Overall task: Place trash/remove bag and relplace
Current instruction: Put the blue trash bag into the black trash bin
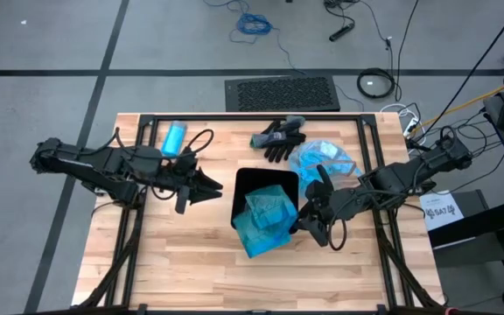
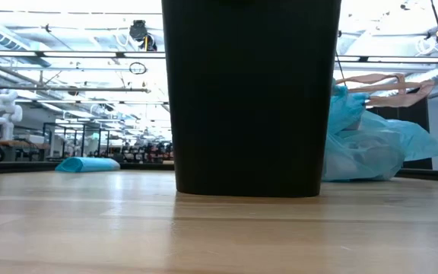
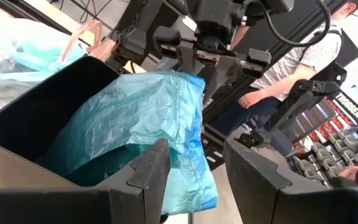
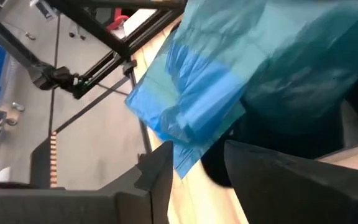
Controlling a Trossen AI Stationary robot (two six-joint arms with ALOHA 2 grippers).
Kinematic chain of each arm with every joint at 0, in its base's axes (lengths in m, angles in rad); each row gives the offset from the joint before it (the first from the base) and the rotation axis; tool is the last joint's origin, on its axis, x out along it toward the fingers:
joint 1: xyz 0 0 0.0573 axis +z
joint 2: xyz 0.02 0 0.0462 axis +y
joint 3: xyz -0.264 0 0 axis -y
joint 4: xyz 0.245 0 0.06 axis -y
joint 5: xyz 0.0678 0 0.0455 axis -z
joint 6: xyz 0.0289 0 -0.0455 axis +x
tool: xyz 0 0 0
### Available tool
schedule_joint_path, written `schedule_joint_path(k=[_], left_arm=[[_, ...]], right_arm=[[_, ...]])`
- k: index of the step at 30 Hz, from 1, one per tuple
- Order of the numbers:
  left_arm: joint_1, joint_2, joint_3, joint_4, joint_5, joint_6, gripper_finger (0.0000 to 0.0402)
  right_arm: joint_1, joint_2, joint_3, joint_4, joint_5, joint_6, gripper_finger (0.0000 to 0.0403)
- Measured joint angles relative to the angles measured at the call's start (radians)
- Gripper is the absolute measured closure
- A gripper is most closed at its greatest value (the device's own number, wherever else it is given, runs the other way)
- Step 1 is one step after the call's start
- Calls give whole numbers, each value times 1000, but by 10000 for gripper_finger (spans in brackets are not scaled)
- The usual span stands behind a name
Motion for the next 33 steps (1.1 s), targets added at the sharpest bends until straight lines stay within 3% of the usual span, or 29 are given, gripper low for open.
schedule_joint_path(k=[4, 9, 13, 19, 23, 26, 33], left_arm=[[0, 0, 0, 0, 0, -4, 244], [0, 0, 0, 1, 0, -26, 244], [-1, 0, 0, 4, 0, -26, 244], [-4, 0, 0, 4, 0, -26, 244], [-8, 0, 0, 4, 0, -26, 244], [-14, 0, 0, 4, 0, -26, 244], [-14, 0, 0, 5, 0, -26, 244]], right_arm=[[-1, 0, 0, 15, 104, -18, 268], [-29, 8, 0, 34, 123, -36, 269], [-54, 29, 0, 60, 213, -45, 269], [-94, 58, 0, 120, 67, -128, 270], [-107, 70, 0, 82, 100, -122, 281], [-126, 82, 0, 105, 24, -167, 296], [-141, 93, 0, 136, 27, -220, 336]])
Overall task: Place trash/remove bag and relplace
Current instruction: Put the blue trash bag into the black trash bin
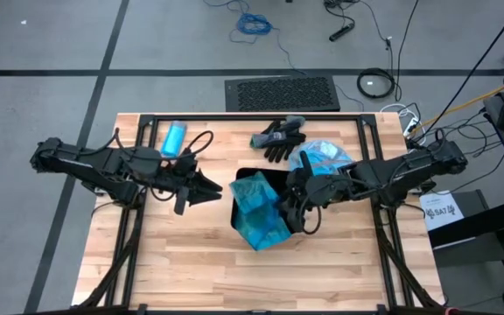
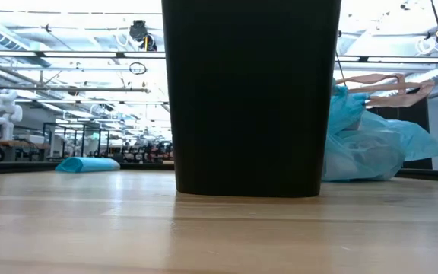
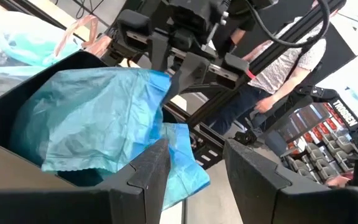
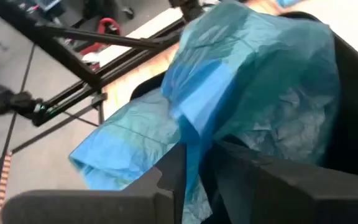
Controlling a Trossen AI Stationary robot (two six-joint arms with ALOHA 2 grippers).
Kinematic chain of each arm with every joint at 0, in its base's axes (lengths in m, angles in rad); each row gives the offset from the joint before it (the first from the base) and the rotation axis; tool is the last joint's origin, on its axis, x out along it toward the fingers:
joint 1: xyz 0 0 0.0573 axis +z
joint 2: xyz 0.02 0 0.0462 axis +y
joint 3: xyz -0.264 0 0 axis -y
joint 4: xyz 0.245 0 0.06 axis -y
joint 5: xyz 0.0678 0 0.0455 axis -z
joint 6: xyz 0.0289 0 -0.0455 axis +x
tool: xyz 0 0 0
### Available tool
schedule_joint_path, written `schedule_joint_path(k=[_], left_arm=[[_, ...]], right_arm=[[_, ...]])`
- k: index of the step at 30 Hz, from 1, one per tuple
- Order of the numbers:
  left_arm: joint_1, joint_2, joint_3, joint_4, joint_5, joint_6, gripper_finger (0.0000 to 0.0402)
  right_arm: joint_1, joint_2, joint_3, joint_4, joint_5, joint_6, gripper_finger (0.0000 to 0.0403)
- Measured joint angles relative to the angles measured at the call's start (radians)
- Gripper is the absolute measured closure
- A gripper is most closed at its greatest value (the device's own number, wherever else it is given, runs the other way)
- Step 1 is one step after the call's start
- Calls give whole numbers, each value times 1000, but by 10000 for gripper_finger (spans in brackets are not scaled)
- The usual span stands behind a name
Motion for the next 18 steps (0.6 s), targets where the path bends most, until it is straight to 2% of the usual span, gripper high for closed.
schedule_joint_path(k=[5, 9, 13, 15, 18], left_arm=[[0, 0, 0, 0, 0, 0, 244], [0, 0, 0, 2, 0, -23, 244], [0, 20, 0, 25, -3, -96, 244], [3, 37, 0, 54, -4, -78, 244], [8, 67, 0, 92, -4, -76, 244]], right_arm=[[-9, -1, 0, -19, 54, 41, 364], [-19, 0, 0, 72, -68, -52, 385], [-33, -4, 0, 161, -53, -84, 400], [-43, -5, 0, 218, -9, -101, 400], [-50, -5, 5, 225, 185, -89, 402]])
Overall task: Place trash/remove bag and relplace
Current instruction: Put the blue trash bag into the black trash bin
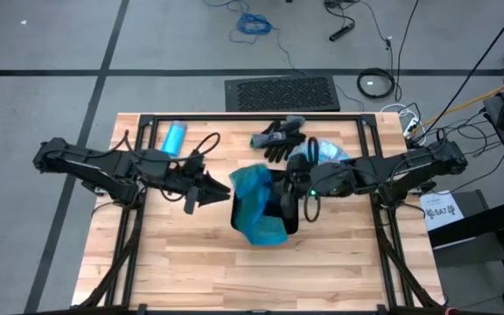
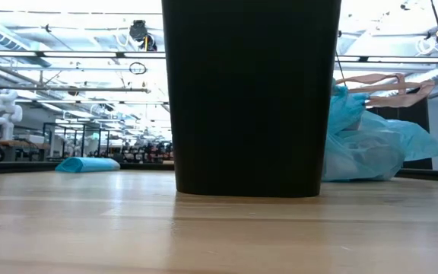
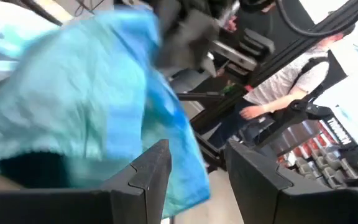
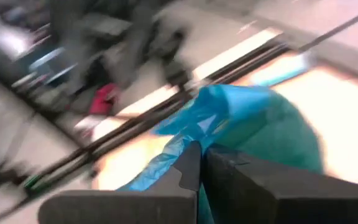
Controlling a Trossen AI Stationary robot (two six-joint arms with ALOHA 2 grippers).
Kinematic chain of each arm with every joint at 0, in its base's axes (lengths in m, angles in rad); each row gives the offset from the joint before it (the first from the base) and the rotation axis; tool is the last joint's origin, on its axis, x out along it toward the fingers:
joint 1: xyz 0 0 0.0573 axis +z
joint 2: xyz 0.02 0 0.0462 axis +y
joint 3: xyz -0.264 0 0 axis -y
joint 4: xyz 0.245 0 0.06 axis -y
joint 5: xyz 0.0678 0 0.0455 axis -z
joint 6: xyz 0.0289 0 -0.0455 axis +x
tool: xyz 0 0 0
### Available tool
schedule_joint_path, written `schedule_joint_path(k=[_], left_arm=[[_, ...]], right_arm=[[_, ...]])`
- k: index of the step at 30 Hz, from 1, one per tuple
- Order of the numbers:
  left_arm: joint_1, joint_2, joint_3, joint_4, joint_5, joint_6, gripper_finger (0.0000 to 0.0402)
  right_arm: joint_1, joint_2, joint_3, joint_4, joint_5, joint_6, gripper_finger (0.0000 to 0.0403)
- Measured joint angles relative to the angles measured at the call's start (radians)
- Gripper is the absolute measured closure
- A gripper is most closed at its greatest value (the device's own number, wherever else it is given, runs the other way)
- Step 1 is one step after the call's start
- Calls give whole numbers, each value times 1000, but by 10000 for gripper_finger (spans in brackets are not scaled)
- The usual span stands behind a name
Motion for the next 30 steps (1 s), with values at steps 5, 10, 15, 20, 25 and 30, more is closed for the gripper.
schedule_joint_path(k=[5, 10, 15, 20, 25, 30], left_arm=[[-12, 63, 0, 147, 89, -1, 244], [-14, 112, 0, 231, 132, -1, 244], [-13, 112, 0, 212, 107, 0, 244], [-4, 112, 0, 234, 106, 6, 244], [22, 113, 0, 225, 103, -2, 244], [36, 141, 0, 216, 97, -2, 244]], right_arm=[[-46, 0, 2, 90, -45, -31, 402], [-57, 0, 2, 97, -99, -21, 403], [-49, 0, 2, 62, -100, -4, 403], [-49, 1, 2, 52, -103, 13, 403], [-51, 6, 2, 50, -99, 11, 403], [-58, 10, 2, 119, -98, -44, 403]])
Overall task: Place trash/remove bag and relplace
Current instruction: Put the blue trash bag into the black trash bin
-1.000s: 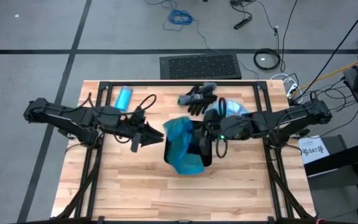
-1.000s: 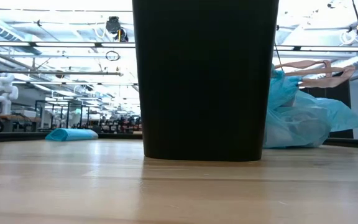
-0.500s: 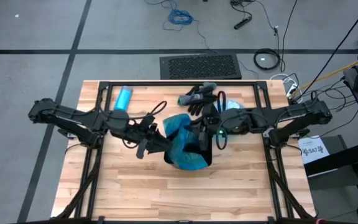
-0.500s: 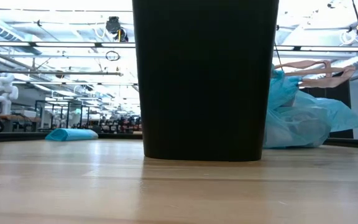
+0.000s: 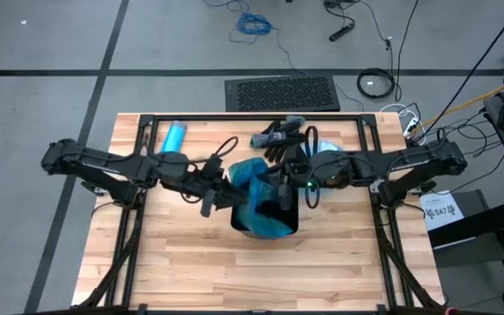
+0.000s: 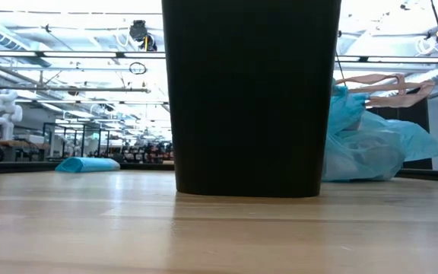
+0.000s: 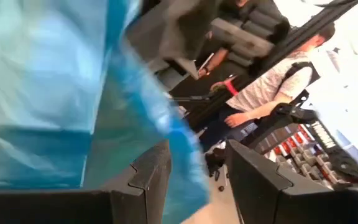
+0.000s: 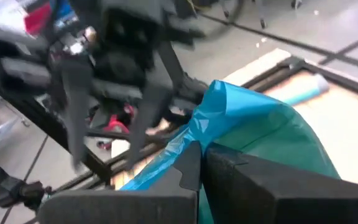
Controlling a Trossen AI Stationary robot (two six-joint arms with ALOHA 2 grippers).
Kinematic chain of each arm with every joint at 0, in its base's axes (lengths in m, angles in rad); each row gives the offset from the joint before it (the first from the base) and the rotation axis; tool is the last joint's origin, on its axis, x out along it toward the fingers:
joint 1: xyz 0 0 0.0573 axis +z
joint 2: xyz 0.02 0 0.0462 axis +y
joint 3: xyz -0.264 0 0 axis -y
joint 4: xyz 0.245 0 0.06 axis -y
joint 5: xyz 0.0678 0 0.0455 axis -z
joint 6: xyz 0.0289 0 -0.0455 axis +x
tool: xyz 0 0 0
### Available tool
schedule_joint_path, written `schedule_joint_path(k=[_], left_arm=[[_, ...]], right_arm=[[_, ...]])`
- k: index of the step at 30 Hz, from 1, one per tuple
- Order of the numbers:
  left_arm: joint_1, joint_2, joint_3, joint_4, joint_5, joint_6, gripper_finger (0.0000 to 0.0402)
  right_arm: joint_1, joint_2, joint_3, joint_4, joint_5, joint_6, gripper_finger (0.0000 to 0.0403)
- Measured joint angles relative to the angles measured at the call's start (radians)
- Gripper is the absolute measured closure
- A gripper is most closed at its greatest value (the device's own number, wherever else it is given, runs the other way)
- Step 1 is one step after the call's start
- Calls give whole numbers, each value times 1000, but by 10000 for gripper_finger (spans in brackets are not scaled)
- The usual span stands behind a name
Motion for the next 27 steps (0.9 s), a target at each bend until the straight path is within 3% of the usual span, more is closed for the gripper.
schedule_joint_path(k=[18, 27], left_arm=[[22, 59, 0, 41, 29, -29, 244], [22, 59, 0, 24, 61, -52, 244]], right_arm=[[0, 88, 0, 14, -53, 6, 403], [8, 58, 0, 14, -53, -12, 403]])
